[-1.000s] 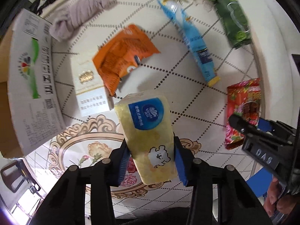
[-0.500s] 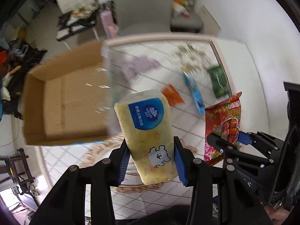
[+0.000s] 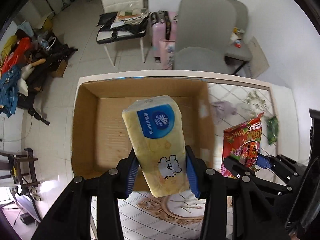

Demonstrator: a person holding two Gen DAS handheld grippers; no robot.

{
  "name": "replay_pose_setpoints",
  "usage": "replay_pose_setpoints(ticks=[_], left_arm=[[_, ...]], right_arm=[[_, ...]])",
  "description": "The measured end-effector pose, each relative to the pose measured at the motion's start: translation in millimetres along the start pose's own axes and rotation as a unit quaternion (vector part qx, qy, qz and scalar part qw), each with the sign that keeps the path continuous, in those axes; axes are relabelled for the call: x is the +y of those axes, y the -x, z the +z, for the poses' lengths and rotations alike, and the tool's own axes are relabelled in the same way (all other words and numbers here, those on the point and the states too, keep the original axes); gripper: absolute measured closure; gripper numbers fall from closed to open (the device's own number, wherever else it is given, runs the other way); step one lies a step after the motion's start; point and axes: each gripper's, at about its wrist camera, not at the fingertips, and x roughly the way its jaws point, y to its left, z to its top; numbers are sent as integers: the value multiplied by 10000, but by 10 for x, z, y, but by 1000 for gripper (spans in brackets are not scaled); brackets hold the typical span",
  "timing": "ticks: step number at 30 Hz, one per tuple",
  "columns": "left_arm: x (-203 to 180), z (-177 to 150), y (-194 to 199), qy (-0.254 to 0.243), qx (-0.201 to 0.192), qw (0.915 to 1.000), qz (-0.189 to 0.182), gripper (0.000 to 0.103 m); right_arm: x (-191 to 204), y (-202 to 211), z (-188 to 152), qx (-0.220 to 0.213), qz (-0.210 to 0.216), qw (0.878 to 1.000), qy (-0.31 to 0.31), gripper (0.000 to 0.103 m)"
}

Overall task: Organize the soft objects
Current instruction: 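Carry both items into the cardboard box and open both tools, then grasp the orange snack bag with left tool while right tool grasps green bag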

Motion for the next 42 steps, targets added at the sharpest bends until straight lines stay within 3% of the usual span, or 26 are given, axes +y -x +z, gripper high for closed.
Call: replay_pose_setpoints(ticks=[7, 11, 17, 22, 26, 28, 29, 31, 33, 34, 36, 37, 42], left_arm=[[407, 309, -639, 82, 502, 9986, -114, 63], [495, 443, -952, 95, 737, 9967, -313, 62], [454, 608, -1273, 87, 1070, 9909, -806, 63], [431, 754, -1457, 178, 1293, 9879, -833, 61], [368, 837, -1446, 48, 1213, 9899, -736, 62], [362, 841, -1412, -40, 1147, 9913, -637, 56], [364, 837, -1378, -62, 1108, 9919, -619, 52], [405, 805, -1324, -41, 1033, 9928, -612, 39], [460, 769, -1275, -3, 959, 9937, -584, 19], [491, 737, -1238, 6, 905, 9943, -555, 15], [537, 674, -1173, 12, 801, 9956, -492, 13], [573, 637, -1124, 28, 735, 9964, -412, 13], [653, 371, -868, 25, 444, 9989, -163, 3]], right_arm=[[128, -781, 459, 378, -129, 9989, -259, 54], [173, -1023, 652, 468, -232, 9981, -324, 54], [188, -1308, 872, 567, -523, 9964, -348, 54], [99, -1516, 1006, 737, -556, 9948, -428, 53], [94, -1598, 1071, 717, -600, 9948, -399, 51], [94, -1595, 1092, 688, -607, 9950, -403, 45], [96, -1587, 1093, 678, -615, 9949, -414, 37], [109, -1552, 1073, 649, -603, 9953, -391, 32], [136, -1509, 1030, 654, -640, 9952, -350, 30], [154, -1479, 982, 666, -678, 9950, -310, 30], [176, -1419, 893, 652, -735, 9948, -281, 23], [192, -1381, 834, 638, -756, 9947, -261, 11], [257, -1219, 537, 606, -811, 9945, -254, 6]])
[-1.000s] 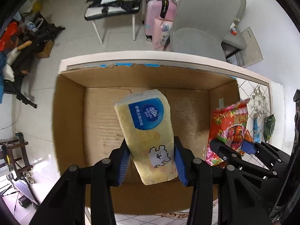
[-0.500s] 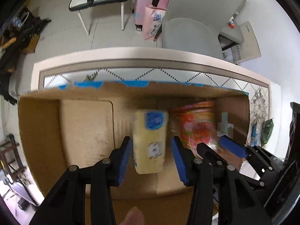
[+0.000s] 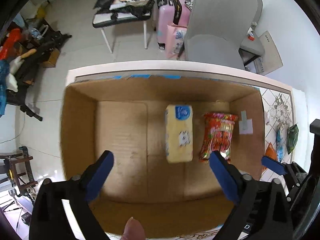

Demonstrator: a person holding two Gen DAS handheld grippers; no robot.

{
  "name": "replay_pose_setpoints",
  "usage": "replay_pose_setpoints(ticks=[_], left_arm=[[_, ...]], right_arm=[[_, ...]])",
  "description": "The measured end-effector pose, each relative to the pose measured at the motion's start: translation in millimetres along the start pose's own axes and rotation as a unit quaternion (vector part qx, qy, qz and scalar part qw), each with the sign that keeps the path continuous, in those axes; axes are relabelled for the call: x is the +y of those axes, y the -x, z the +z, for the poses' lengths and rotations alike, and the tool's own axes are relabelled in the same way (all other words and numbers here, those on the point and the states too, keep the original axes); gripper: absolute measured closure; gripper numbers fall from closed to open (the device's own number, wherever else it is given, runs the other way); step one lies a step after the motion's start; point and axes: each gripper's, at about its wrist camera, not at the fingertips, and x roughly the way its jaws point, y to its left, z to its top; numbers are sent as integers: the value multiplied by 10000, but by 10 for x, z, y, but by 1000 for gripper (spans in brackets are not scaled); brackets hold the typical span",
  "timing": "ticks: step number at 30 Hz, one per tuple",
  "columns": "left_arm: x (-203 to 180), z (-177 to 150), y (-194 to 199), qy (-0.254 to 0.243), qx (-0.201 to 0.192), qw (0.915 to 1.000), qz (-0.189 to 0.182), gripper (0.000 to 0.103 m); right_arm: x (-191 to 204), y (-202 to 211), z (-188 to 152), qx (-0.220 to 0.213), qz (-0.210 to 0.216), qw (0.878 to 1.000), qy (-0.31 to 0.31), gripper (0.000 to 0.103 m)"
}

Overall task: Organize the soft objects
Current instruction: 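Grasp the orange snack bag with left tool while right tool grasps green bag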

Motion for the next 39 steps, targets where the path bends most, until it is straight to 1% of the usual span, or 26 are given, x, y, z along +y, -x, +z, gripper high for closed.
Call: replay_pose_setpoints(ticks=[3, 6, 10, 12, 17, 22, 23, 25, 27, 29, 31, 33, 36, 37, 39], left_arm=[[20, -185, 150, -33, -160, 9998, 141, 2], [30, -357, 323, -41, -391, 9991, 185, 1], [25, -557, 587, -40, -757, 9965, 357, 1], [35, -660, 725, -13, -898, 9953, 358, 1], [-39, -891, 950, 27, -1034, 9942, 285, 2], [-224, -1045, 1127, -42, -1189, 9924, 322, 2], [-283, -1071, 1165, -55, -1221, 9922, 246, 2], [-406, -1108, 1215, -56, -1207, 9926, 138, 2], [-630, -1115, 1278, -148, -1261, 9919, 56, 2], [-864, -1108, 1303, -248, -1241, 9920, -2, 2], [-1171, -1076, 1310, -369, -1182, 9921, -206, 2], [-1461, -1016, 1282, -497, -1104, 9922, -313, 2], [-1957, -901, 1123, -665, -899, 9923, -529, 2], [-2111, -846, 1034, -707, -793, 9926, -583, 2], [-2444, -706, 763, -848, -479, 9931, -658, 2]], right_arm=[[46, 125, -198, -84, -33, 9999, 67, 4], [86, 267, -364, -233, -67, 9997, 98, 3], [90, 554, -585, -559, -171, 9982, 135, 3], [84, 660, -672, -671, -187, 9975, 121, 3], [70, 899, -909, -823, -147, 9964, 169, 3], [-66, 1127, -1103, -961, 85, 9952, 163, 3], [-117, 1171, -1126, -994, 110, 9949, 132, 3], [-286, 1266, -1179, -1042, 237, 9943, 34, 3], [-477, 1352, -1222, -1105, 272, 9935, -51, 3], [-761, 1458, -1274, -1242, 230, 9918, -189, 3], [-1126, 1539, -1317, -1280, 238, 9908, -373, 3], [-1469, 1586, -1330, -1318, 167, 9896, -553, 3], [-2132, 1587, -1335, -1230, -42, 9888, -847, 3], [-2292, 1565, -1324, -1198, -88, 9886, -907, 3], [-2736, 1461, -1277, -1083, -182, 9878, -1102, 3]])
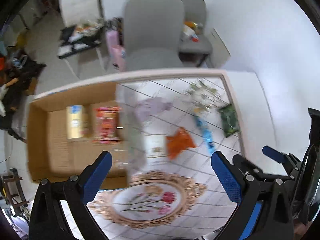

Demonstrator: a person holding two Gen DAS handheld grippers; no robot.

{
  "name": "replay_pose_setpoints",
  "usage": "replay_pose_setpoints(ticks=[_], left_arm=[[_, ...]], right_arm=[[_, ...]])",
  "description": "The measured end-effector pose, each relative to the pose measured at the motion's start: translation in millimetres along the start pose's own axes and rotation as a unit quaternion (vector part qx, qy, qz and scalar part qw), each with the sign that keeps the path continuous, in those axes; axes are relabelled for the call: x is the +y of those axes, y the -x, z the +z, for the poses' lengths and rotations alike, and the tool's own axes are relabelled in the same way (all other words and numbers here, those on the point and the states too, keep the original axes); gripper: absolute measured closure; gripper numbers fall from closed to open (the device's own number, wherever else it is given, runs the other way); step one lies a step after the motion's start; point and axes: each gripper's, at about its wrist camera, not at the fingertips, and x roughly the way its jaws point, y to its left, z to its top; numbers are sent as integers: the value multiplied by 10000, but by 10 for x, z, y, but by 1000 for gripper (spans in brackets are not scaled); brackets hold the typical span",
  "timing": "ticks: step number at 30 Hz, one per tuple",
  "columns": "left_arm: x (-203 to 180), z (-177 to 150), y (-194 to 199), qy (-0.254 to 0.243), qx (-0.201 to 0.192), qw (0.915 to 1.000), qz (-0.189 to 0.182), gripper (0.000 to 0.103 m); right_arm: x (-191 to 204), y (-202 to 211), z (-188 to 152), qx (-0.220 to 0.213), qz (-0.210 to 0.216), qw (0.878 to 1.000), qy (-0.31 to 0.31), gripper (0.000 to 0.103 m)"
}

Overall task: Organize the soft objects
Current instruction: 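Grasp the orange snack bag with left tool while right tool grasps green bag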

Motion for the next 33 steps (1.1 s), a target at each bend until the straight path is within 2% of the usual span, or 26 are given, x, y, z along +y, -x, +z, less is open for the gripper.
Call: replay_pose_setpoints(ticks=[4, 5, 7, 11, 15, 17, 18, 20, 22, 24, 25, 26, 27, 29, 33], left_arm=[[-332, 182, -636, -153, 691, 9975, 38, 2], [-416, 222, -822, -184, 837, 9963, 61, 5], [-571, 265, -1189, -477, 1157, 9920, 187, 5], [-654, 194, -1764, -851, 1796, 9785, 553, 6], [-642, 93, -2168, -916, 2291, 9671, 623, 7], [-652, 55, -2305, -907, 2444, 9634, 623, 24], [-663, 38, -2367, -913, 2520, 9610, 683, 36], [-690, 12, -2453, -963, 2604, 9581, 711, 54], [-702, -3, -2481, -915, 2627, 9579, 706, 57], [-720, -10, -2451, -880, 2554, 9606, 647, 65], [-721, -9, -2434, -845, 2541, 9616, 608, 70], [-725, -11, -2414, -829, 2529, 9622, 570, 72], [-734, -18, -2386, -829, 2508, 9629, 543, 82], [-744, -31, -2324, -819, 2438, 9649, 528, 84], [-724, -65, -2159, -768, 2243, 9703, 485, 85]], right_arm=[[-668, -414, 246, 331, -181, 9990, -246, 3], [-799, -529, 311, 422, -182, 9986, -279, 3], [-1035, -771, 409, 599, -165, 9975, -325, 3], [-1298, -1211, 565, 913, -108, 9950, -385, 3], [-1373, -1621, 703, 1135, -96, 9929, -335, 3], [-1388, -1841, 769, 1256, -69, 9916, -312, 3], [-1390, -1927, 791, 1319, -52, 9907, -318, 3], [-1401, -2115, 832, 1453, -39, 9888, -341, 3], [-1410, -2253, 855, 1533, 3, 9874, -397, 4], [-1414, -2335, 859, 1602, 13, 9861, -447, 21], [-1408, -2360, 852, 1639, -43, 9855, -447, 44], [-1402, -2367, 842, 1638, -53, 9854, -455, 53], [-1400, -2346, 828, 1589, -27, 9860, -496, 55], [-1386, -2278, 789, 1506, -50, 9872, -517, 60], [-1277, -2058, 643, 1362, 74, 9896, -464, 63]])
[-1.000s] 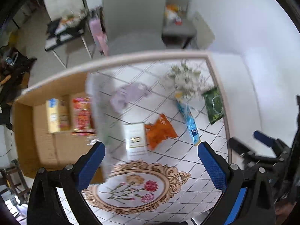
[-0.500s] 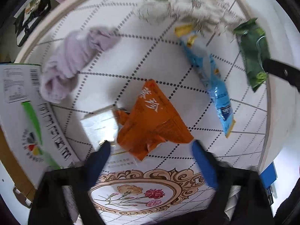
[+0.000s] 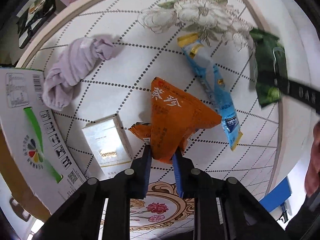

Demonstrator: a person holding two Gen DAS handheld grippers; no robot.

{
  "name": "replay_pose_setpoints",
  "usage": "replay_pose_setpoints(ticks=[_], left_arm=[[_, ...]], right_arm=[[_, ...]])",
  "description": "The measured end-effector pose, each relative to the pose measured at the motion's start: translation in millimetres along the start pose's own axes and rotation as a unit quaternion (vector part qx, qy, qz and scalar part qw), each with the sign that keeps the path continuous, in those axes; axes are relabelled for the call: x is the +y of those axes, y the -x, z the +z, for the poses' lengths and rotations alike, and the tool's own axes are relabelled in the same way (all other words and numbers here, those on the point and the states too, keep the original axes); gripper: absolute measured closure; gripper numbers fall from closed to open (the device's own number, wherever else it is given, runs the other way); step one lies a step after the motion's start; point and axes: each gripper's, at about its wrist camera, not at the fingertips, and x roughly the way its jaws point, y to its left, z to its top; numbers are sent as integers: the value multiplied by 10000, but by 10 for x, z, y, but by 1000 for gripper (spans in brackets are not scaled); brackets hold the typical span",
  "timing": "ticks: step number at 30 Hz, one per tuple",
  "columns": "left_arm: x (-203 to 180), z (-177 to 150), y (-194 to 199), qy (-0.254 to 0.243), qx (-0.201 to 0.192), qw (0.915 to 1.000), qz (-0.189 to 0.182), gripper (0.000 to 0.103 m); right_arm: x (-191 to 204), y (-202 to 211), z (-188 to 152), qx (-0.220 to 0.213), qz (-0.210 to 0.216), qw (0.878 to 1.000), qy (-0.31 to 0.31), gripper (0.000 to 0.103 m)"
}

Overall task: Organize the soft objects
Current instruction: 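Grasp the orange snack bag with left tool while right tool grasps green bag, then lower both bags into the box and open both tools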

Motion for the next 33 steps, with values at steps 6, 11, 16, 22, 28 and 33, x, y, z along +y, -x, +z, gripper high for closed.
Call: replay_pose_setpoints(ticks=[6, 11, 16, 22, 28, 33], left_arm=[[168, -244, 377, 158, -472, 9985, -217, 85], [363, -524, 937, 249, -995, 9935, -503, 85], [737, -819, 1630, 463, -1641, 9835, -604, 85], [1576, -1274, 2136, 1017, -2168, 9698, -463, 85], [2515, -1706, 2141, 1713, -2224, 9596, -208, 85], [3155, -1713, 1758, 2194, -1885, 9568, -286, 85]], right_arm=[[252, 464, -419, -325, 240, 9991, 120, 63], [571, 1019, -781, -689, 474, 9962, 241, 63], [1112, 1563, -1125, -985, 796, 9905, 534, 63], [2147, 1786, -1463, -1081, 1062, 9839, 949, 63], [3122, 1474, -1657, -755, 1046, 9842, 1216, 63], [3675, 981, -1673, -335, 846, 9887, 1191, 63]])
